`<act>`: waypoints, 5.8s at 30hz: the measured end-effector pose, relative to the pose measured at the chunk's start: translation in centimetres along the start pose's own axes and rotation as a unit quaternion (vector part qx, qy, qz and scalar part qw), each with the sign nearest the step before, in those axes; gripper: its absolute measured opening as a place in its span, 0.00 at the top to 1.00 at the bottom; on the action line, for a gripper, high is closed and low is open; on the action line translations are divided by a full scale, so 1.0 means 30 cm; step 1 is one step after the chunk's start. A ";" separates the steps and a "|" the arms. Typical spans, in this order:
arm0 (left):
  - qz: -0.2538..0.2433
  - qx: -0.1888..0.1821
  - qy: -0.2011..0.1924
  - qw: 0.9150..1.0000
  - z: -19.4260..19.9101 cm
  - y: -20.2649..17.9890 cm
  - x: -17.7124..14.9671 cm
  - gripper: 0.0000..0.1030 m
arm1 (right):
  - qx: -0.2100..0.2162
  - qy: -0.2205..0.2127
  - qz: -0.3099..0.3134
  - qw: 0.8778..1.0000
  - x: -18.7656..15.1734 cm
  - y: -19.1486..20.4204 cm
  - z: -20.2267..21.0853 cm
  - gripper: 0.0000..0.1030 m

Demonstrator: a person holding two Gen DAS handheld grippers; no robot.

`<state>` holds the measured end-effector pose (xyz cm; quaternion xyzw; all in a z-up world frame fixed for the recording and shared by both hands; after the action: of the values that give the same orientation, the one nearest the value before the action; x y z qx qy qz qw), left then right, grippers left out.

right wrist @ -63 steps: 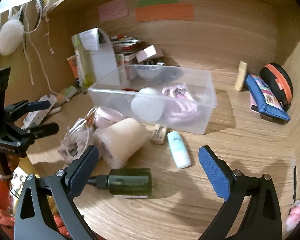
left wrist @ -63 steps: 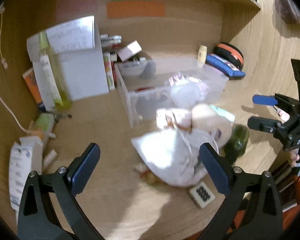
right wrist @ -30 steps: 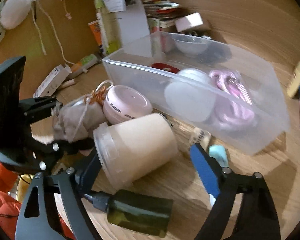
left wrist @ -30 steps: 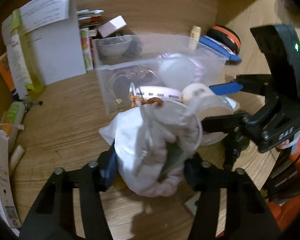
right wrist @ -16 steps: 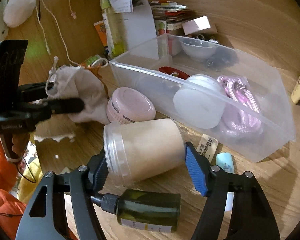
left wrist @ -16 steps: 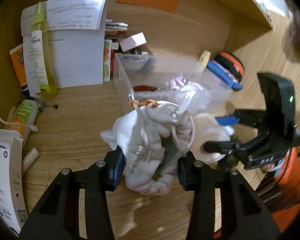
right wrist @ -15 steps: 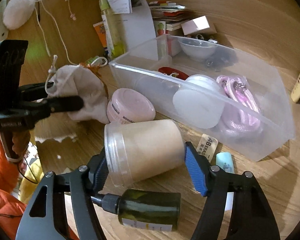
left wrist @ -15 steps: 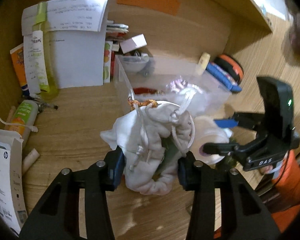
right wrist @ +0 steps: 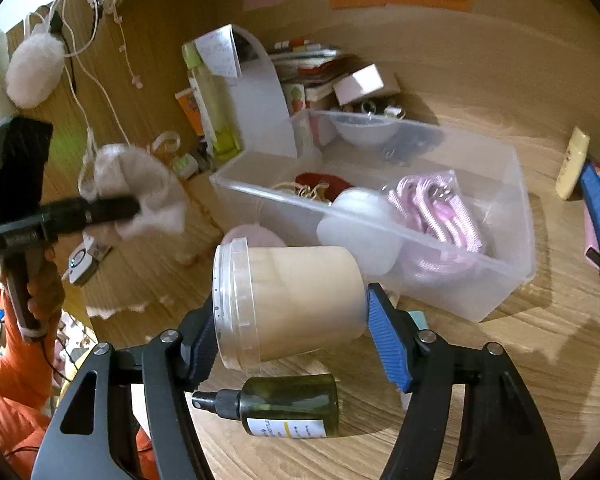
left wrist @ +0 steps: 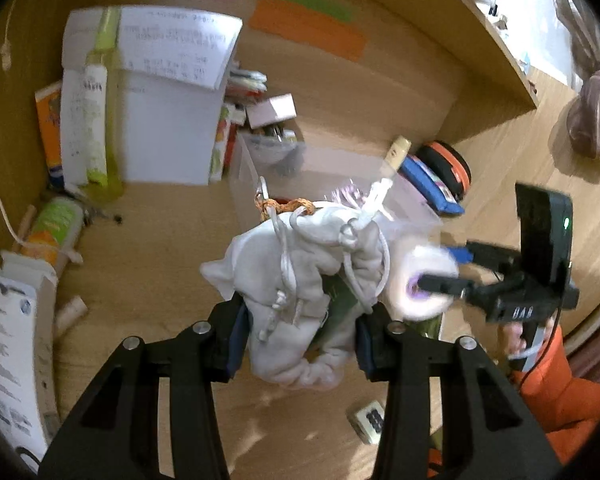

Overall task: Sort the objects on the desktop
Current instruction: 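Lift the drawstring bag with the left tool while the right tool grasps the beige container, then lower the drawstring bag and beige container into the clear box and release, then withdraw both tools from the box toward the remaining desk items, then grasp the pink round container with the left tool while the right tool grasps the green bottle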

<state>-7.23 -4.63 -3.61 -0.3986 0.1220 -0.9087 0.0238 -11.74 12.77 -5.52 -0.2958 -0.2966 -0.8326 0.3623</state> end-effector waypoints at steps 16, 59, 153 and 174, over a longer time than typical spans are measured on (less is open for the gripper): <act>-0.005 -0.122 0.097 0.988 -0.082 -0.185 -0.173 0.58 | -0.018 -0.032 -0.014 0.999 0.035 -0.030 0.088 0.38; 0.003 0.020 0.018 1.000 -0.438 -0.112 0.332 0.62 | -0.085 -0.055 -0.064 0.993 0.167 -0.335 0.007 0.38; -0.158 0.047 0.055 0.985 -0.312 -0.242 -0.131 0.41 | -0.066 -0.007 0.006 0.998 -0.230 0.010 0.054 0.24; -0.114 0.023 -0.042 0.992 -0.116 -0.238 0.061 0.41 | -0.119 -0.083 0.016 0.989 -0.009 -0.084 0.213 0.24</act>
<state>-10.63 2.73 -2.84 -0.4468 0.0537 -0.8906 -0.0655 -11.78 18.82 -2.26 -0.4095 -0.2196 -0.8286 0.3122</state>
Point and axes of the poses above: each gripper's, at about its wrist camera, not at the fingertips, and z roughly against the way its jaws point, y to its left, x to its top, the point moved 7 cm from there along -z, roughly the way its jaws point, and after that the axes turned 8 degrees about x, right-handed, at the moved point
